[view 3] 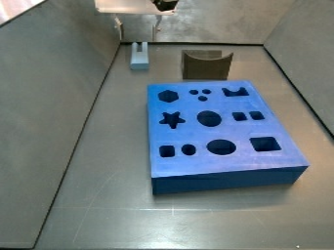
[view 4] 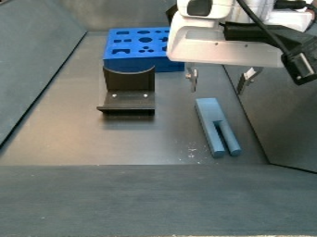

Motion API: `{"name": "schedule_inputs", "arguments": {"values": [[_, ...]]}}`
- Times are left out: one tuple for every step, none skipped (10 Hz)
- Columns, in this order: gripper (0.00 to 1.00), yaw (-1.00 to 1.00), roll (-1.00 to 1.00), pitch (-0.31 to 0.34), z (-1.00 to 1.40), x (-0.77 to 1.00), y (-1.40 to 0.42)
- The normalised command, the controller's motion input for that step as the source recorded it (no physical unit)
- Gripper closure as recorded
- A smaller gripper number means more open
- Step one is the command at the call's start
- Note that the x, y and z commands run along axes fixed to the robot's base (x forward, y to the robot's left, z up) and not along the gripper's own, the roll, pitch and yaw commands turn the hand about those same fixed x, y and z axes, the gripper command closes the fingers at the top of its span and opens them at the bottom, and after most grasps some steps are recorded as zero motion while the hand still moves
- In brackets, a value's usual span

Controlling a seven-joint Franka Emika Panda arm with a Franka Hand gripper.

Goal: Pick up the square-circle object. Move up. Rotate the square-circle object. Place the square-circle object on the fixture. Regrasp the square-circle object. Move to above the board. Insert the square-circle object.
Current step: Rotate the square-circle object.

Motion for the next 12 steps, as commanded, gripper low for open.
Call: {"name": "schedule_inputs", "arguments": {"values": [[0.00,0.29,-0.03,0.029,-0.05,0.03,0.00],[0.00,0.22,-0.03,0.028,-0.05,0.03,0.00],[0.00,0.00,0.00,0.000,-1.00,0.00,0.00],[0.00,-0.03,0.00,-0.011,-1.00,0.01,0.00],[0.00,-0.03,-0.01,-0.046,-1.00,0.03,0.00],[0.00,-0.02,-0.02,-0.057,-1.00,0.03,0.00],[0.00,-0.01,-0.05,-0.073,-0.98,0.03,0.00],[0.00,0.00,-0.07,-0.083,-0.88,0.04,0.00],[0.00,0.01,-0.10,-0.093,-0.77,0.04,0.01],[0.00,0.01,-0.11,-0.097,-0.72,0.04,0.01],[0.00,0.02,-0.12,-0.109,-0.63,0.04,0.01],[0.00,0.02,-0.14,-0.114,-0.56,0.03,0.01]]}}
